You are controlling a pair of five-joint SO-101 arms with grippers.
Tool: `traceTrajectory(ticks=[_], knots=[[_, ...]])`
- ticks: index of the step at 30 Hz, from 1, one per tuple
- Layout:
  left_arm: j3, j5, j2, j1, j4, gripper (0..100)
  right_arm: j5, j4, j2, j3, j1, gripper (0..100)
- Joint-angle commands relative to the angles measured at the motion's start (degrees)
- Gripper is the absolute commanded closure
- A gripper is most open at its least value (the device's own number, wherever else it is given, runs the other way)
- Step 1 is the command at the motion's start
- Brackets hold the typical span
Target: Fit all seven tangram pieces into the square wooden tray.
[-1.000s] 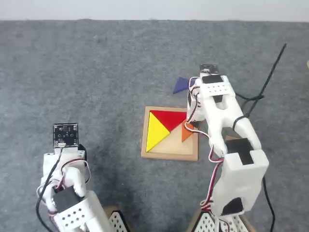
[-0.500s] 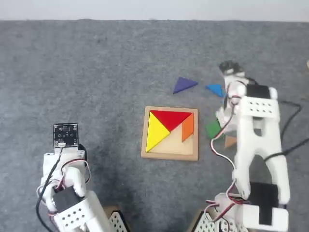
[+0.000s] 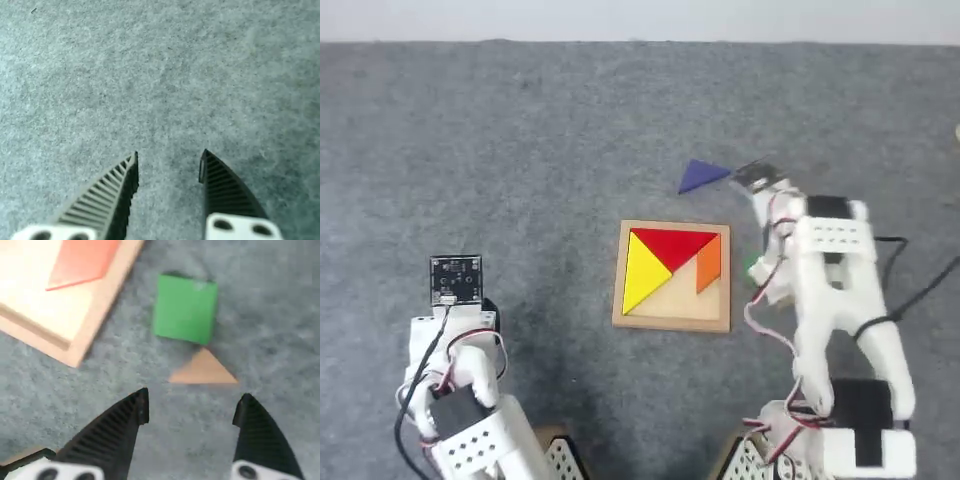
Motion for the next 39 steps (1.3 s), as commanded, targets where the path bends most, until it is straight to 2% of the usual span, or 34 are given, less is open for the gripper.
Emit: traceTrajectory(ticks=[1, 6, 15, 23, 37, 39], knots=[[-0.5, 0.2, -0.8, 0.4, -0.6, 81, -2.8, -5.8, -2.9, 1.4, -5.4, 71.6], [-0.5, 0.2, -0.8, 0.3, -0.6, 81, -1.1, -10.2, -0.1, 0.8, -7.2, 71.5], [-0.5, 0.2, -0.8, 0.3, -0.6, 81, 4.7, -11.6, 10.0, -1.7, -2.8, 71.6], [-0.5, 0.2, -0.8, 0.3, -0.6, 81, 4.3, -14.3, 15.3, -4.7, 0.5, 71.8], [-0.5, 0.2, -0.8, 0.3, -0.6, 81, 2.6, -16.1, 18.3, -9.2, -1.0, 71.9], [-0.5, 0.2, -0.8, 0.3, -0.6, 81, 2.8, -16.1, 18.3, -8.4, -0.7, 74.9]])
